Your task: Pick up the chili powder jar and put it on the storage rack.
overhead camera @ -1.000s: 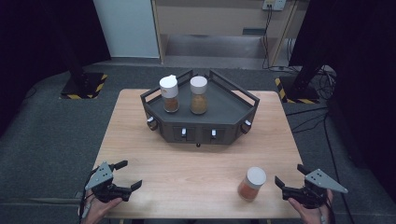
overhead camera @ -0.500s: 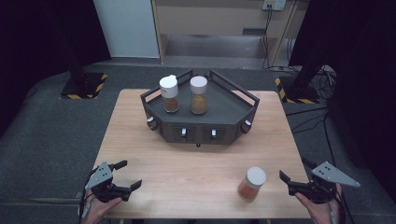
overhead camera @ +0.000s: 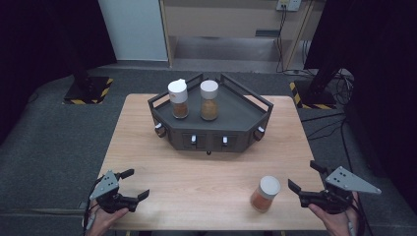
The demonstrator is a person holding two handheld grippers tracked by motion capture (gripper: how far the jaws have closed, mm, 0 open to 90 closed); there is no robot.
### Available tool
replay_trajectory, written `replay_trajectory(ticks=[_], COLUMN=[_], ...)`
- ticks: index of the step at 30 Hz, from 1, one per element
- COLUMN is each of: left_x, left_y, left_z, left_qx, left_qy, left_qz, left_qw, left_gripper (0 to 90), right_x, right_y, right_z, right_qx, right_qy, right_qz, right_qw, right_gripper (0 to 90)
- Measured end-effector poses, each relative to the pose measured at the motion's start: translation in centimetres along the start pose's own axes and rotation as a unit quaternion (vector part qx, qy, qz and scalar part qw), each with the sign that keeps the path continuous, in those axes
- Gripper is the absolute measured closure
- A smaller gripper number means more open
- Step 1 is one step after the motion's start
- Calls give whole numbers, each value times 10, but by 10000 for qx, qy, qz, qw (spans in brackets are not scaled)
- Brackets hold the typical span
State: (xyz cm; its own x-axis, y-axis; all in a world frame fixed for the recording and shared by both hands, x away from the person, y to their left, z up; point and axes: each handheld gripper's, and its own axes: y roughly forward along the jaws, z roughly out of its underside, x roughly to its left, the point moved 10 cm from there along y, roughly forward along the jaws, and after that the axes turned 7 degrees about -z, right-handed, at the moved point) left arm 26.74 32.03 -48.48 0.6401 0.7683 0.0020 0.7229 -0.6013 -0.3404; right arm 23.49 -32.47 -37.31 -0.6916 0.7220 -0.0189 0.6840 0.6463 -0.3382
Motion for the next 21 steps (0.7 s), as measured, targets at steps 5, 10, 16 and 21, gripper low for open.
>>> replay_trajectory(ticks=[5, 10, 16, 21], left_x=[0, 0, 0, 0], left_y=[0, 0, 1, 0], left_z=[0, 0, 0, 0], left_qx=[2, 6, 11, 14], left_qy=[1, -1, -1, 2], left_qz=[8, 9, 18, 20], left_qw=[10000, 10000, 10000, 10000], left_gripper=[28, 28, 28, 28], right_x=[12, 18, 21, 22], right_y=[7, 15, 28, 40], right_z=[-8, -8, 1, 10], right_qx=[103, 209, 355, 482], right_qy=[-167, -220, -161, -88], right_qz=[-226, -408, -632, -765], right_qw=[9996, 9987, 9972, 9959], right_gripper=[61, 65, 70, 76])
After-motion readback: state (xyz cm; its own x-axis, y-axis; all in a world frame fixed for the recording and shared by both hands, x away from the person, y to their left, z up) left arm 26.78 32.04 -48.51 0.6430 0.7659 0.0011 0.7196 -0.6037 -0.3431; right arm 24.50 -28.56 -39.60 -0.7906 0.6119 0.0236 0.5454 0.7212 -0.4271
